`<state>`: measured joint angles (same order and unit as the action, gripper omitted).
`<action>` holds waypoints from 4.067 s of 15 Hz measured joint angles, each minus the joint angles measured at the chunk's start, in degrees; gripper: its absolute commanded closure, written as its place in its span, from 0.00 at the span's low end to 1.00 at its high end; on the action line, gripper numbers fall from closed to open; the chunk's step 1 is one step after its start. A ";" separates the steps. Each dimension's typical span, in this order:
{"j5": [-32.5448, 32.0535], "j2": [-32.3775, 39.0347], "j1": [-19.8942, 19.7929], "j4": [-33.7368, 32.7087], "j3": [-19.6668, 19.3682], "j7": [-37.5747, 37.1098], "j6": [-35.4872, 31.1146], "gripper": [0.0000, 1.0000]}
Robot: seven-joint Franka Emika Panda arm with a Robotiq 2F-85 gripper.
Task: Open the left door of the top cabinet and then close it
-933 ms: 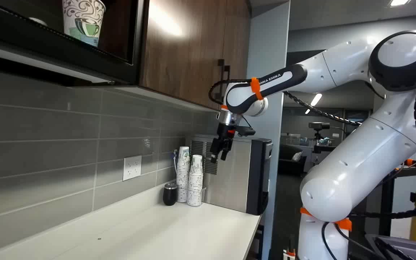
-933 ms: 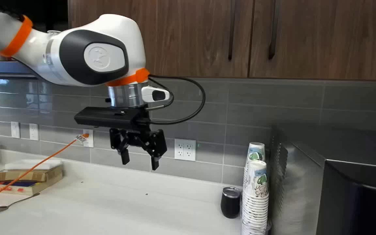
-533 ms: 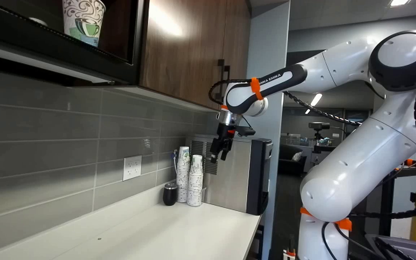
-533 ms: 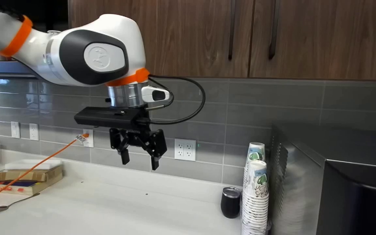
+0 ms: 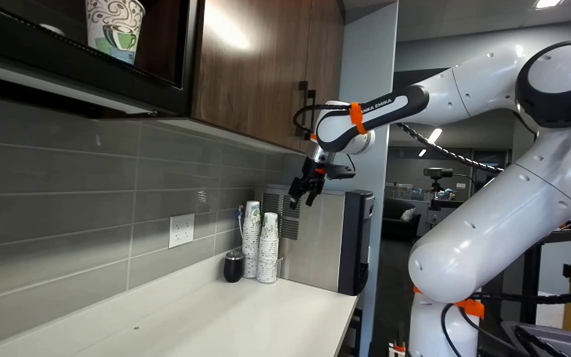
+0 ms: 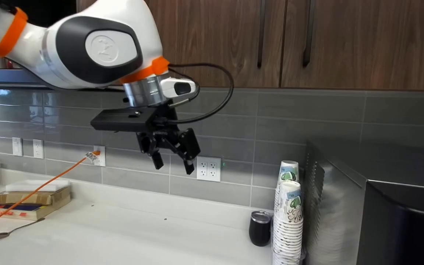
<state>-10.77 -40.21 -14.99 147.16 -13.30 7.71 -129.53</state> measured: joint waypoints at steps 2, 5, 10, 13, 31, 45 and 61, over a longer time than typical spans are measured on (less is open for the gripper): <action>-0.54 -2.44 -2.40 -0.56 0.19 -1.74 -1.49 0.00; -0.61 -6.43 -5.73 -2.32 0.17 -4.06 -2.52 0.00; -0.61 -11.41 -9.22 -5.67 0.61 -8.56 -7.87 0.00; -0.61 -12.12 -10.79 -6.65 2.06 -11.96 -15.32 0.00; 1.63 2.12 -46.67 -14.80 24.56 -23.45 -49.93 0.00; 2.48 8.12 -60.44 -20.68 36.53 -27.05 -50.41 0.00; 2.51 8.65 -75.77 -23.52 46.82 -33.79 -47.23 0.00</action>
<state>-8.26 -31.56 -90.76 123.63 33.52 -26.07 -176.75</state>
